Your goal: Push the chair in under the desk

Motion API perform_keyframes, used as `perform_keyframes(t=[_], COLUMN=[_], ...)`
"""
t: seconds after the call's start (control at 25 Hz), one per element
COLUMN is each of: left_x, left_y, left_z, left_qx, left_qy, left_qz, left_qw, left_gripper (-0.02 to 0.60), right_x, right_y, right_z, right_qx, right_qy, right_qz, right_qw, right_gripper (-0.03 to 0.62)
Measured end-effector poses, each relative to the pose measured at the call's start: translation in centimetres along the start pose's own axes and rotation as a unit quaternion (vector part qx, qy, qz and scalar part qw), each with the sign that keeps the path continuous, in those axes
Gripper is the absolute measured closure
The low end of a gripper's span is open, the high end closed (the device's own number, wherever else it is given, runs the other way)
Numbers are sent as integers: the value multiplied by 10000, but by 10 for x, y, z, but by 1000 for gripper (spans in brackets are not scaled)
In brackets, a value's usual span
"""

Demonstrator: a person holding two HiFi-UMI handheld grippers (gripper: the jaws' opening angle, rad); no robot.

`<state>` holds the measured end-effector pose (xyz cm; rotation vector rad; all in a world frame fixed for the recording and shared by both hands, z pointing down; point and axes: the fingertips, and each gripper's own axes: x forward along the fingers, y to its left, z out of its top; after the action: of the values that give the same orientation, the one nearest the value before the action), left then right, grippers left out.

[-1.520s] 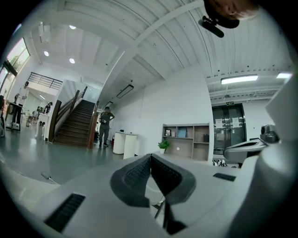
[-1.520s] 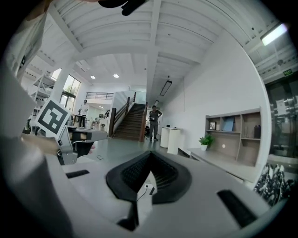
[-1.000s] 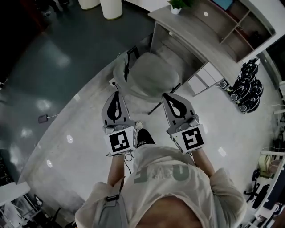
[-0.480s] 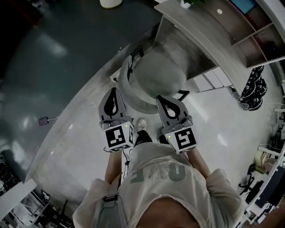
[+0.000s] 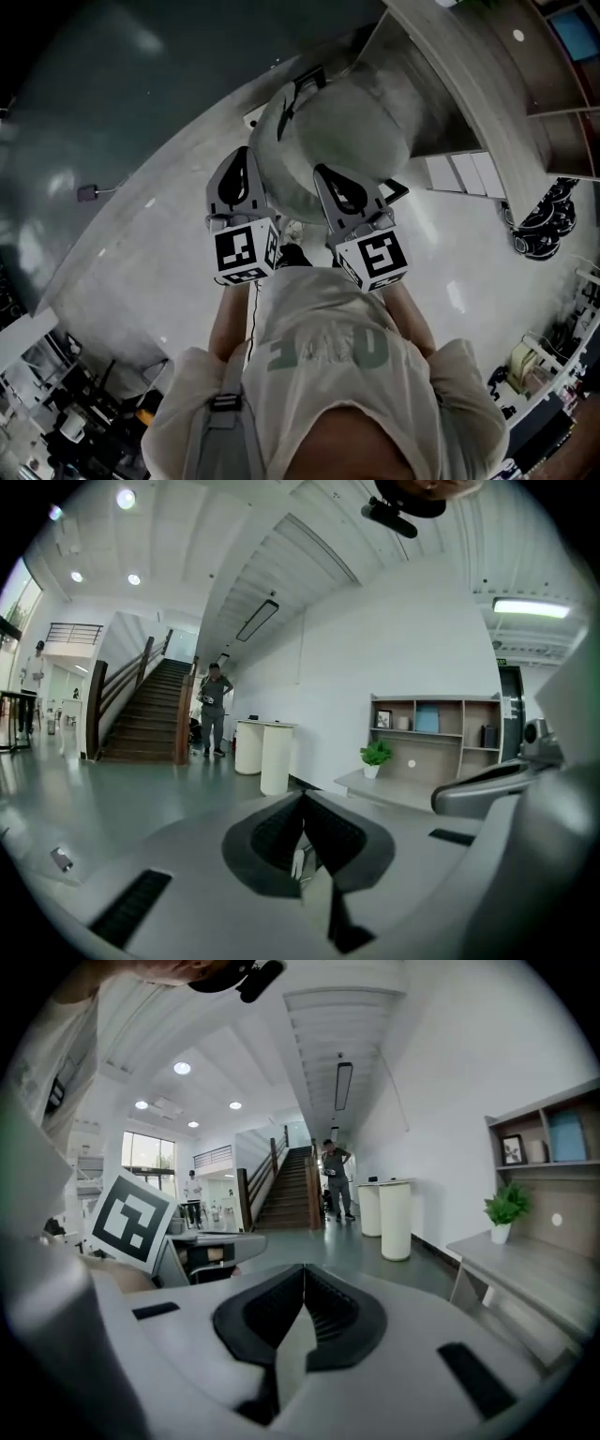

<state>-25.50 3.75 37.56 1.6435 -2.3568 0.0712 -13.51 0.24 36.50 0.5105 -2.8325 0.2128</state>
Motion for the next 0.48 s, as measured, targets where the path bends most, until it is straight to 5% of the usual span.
perform_keyframes(t=[0.28,0.48], left_x=[1,-7], left_y=[38,48], left_z=[-7,-15], left_qx=[-334,-440], left_qy=[-77,56], left_qz=[791,791], left_qw=[9963,9959], left_gripper=[566,565], right_x=[17,23], right_y=[7,20], right_z=[-25,-42], right_qx=[-197,182], right_qy=[299,581], right_qz=[390,763], right_qw=[9986,9952], right_gripper=[577,574])
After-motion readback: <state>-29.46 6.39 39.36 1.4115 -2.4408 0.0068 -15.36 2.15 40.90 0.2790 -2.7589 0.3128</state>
